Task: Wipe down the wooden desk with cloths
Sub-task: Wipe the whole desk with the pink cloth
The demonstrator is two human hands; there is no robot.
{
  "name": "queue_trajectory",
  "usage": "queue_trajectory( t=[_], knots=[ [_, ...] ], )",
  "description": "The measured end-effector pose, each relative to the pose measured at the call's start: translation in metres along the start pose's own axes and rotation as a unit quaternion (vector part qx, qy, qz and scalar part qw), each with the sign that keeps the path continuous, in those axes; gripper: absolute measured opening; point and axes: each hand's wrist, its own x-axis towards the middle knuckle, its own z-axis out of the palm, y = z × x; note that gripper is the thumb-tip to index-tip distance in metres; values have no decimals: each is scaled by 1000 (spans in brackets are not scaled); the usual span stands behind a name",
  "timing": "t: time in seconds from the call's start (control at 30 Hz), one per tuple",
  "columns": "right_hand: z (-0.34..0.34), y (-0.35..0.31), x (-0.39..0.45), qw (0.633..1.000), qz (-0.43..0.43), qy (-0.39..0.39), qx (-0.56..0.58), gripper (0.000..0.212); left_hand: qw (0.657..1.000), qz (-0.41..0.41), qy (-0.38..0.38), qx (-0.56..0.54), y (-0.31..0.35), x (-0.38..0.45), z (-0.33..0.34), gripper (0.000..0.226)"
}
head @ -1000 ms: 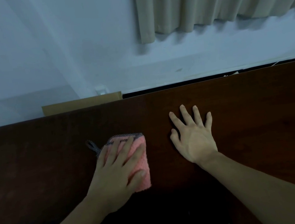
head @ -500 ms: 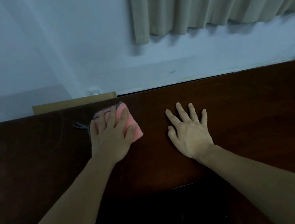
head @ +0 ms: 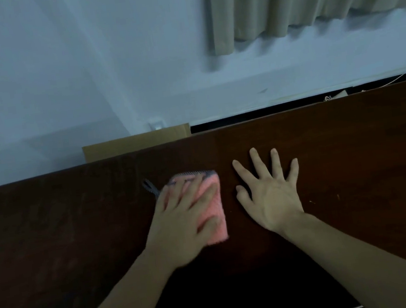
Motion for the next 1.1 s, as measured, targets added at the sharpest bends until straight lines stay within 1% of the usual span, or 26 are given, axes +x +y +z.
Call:
queue_trajectory(
  t=[0.13, 0.2, 0.3, 0.4, 0.47, 0.5, 0.63, 0.7, 0.77, 0.83, 0.9, 1.0, 1.1],
  knots=[
    [4, 0, -1, 1000, 1, 9, -24, 72, 997, -69, 32, 13, -36, 58, -10, 76],
    [4, -2, -2, 1000, 3, 9, -26, 70, 995, -91, 46, 7, -49, 83, -13, 76],
    [4, -4, -1, 1000, 7, 16, -26, 70, 994, -99, 56, 3, -56, 99, -17, 73],
    [5, -4, 0, 999, 11, 18, -33, 70, 995, -91, 49, 0, -50, 87, -21, 71],
    [6, -4, 1, 999, 15, 16, -42, 68, 997, -67, 30, -1, -40, 63, -21, 73],
    [7, -4, 1, 999, 16, 16, -45, 68, 999, -43, 20, -1, -35, 47, -19, 75],
    [7, -5, -1, 998, 22, 20, -50, 68, 997, 81, -12, 6, -35, -20, -5, 67],
    [7, -5, -1, 998, 26, 21, -52, 69, 996, 92, -14, 12, -50, -25, -2, 66],
    [6, -5, -1, 998, 27, 19, -48, 70, 998, 57, 2, 17, -65, -5, -5, 68],
    [6, -5, -2, 999, 27, 18, -43, 72, 999, -12, 28, 16, -79, 28, -9, 71],
    [6, -5, -3, 998, 28, 24, -42, 73, 997, -61, 49, 16, -89, 60, -14, 72],
    [7, -5, -2, 999, 25, 29, -32, 73, 994, -96, 52, 11, -89, 84, -19, 68],
    [5, -6, -3, 999, 22, 33, -24, 73, 992, -110, 63, 4, -80, 75, -21, 67]
  ],
)
